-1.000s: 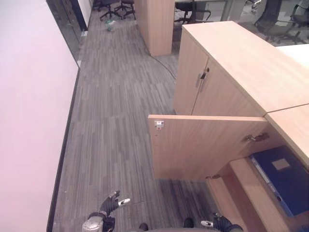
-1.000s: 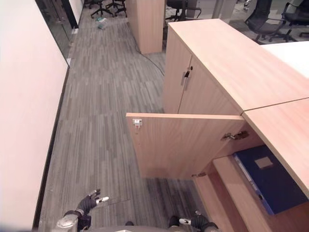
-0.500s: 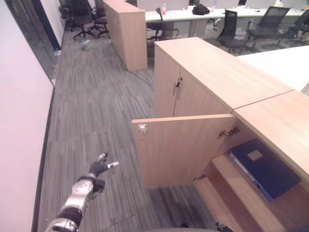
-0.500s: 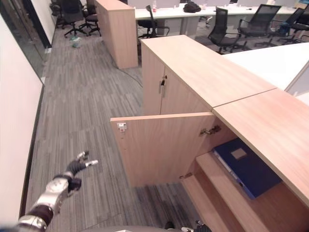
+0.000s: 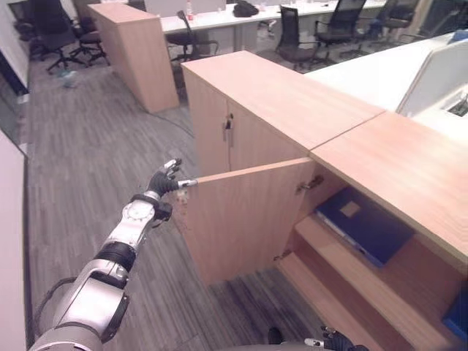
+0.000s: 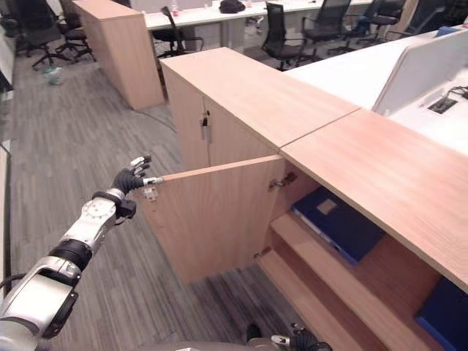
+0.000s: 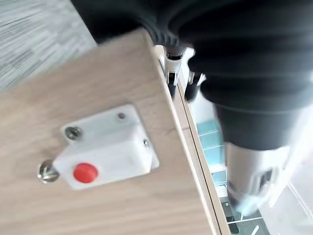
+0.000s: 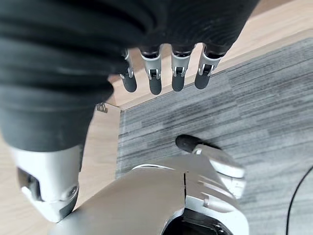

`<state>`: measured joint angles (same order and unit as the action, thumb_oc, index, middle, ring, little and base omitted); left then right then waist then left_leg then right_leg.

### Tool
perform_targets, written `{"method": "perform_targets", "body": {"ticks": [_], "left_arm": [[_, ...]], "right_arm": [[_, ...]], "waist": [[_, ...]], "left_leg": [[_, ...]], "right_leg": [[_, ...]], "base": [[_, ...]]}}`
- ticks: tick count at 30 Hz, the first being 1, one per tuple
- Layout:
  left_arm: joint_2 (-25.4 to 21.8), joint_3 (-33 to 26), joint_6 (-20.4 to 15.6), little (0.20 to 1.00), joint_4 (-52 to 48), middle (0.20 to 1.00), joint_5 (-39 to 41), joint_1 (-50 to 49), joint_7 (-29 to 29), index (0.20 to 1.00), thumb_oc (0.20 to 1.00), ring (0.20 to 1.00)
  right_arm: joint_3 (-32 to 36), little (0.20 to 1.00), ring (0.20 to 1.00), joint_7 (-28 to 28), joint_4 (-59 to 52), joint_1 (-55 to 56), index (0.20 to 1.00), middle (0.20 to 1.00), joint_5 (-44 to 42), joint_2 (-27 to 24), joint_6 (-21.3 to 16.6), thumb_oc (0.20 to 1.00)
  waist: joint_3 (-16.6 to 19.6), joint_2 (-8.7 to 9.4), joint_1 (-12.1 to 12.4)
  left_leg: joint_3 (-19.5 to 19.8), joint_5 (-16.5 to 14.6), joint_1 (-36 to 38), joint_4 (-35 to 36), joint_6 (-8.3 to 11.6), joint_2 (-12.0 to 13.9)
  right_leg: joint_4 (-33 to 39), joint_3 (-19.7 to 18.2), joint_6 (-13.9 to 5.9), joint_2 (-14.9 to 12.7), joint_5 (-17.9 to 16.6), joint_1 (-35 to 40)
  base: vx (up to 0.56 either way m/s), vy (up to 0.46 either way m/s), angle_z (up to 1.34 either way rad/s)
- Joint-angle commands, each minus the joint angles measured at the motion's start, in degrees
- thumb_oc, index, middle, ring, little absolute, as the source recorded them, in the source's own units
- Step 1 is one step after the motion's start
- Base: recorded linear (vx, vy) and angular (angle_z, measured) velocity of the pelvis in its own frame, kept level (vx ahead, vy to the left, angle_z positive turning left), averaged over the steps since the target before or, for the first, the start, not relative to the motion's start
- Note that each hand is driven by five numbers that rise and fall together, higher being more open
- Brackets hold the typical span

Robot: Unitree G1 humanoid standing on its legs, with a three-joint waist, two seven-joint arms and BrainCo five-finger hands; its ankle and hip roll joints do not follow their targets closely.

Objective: Put the empty folder in the office cabinet

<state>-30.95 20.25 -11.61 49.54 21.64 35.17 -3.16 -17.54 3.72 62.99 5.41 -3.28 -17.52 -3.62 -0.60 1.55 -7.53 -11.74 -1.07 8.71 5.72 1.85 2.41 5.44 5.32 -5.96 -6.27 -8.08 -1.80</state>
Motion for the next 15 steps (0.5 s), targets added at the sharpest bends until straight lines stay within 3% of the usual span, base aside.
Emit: {"method": "perform_targets", "body": {"ticks": [1,9,15], "left_arm": [[1.1,-0.2,-2.9,1.000,3.5,1.000,0.9,5.8,-1.0,1.000,1.000,1.000],[7.9,1.0,-2.5,1.000,3.5,1.000,1.7,3.3,-1.4,1.000,1.000,1.000],[11.4,0.8,-2.3,1.000,-1.4,1.000,1.7,-6.2,-2.8,1.000,1.000,1.000]], "right_arm": [[-3.0,1.000,1.000,0.6,2.3,-1.1,1.000,1.000,1.6,-1.1,-0.1,1.000],[-2.6,1.000,1.000,0.3,2.8,-0.8,1.000,1.000,1.9,-0.6,0.1,1.000],[-1.7,1.000,1.000,0.3,2.5,-0.7,1.000,1.000,1.9,0.4,-0.1,1.000]], "waist": [[-1.3,0.27,-0.8],[-1.4,1.40,-1.5],[-1.9,1.97,0.3]], "left_leg": [[-0.7,-2.8,0.4,-0.7,2.39,0.7],[-1.1,-3.1,0.4,-0.7,2.14,0.7],[0.1,-3.0,0.2,-0.7,1.82,0.5]], "right_leg": [[-1.0,0.0,-6.81,-4.4,3.9,6.0],[-1.2,-0.3,-6.90,-4.5,3.7,5.6],[-1.2,1.0,-6.53,-4.7,4.0,6.2]], "base": [[0.00,0.000,0.00],[0.00,0.000,0.00],[0.00,0.004,0.03]]}}
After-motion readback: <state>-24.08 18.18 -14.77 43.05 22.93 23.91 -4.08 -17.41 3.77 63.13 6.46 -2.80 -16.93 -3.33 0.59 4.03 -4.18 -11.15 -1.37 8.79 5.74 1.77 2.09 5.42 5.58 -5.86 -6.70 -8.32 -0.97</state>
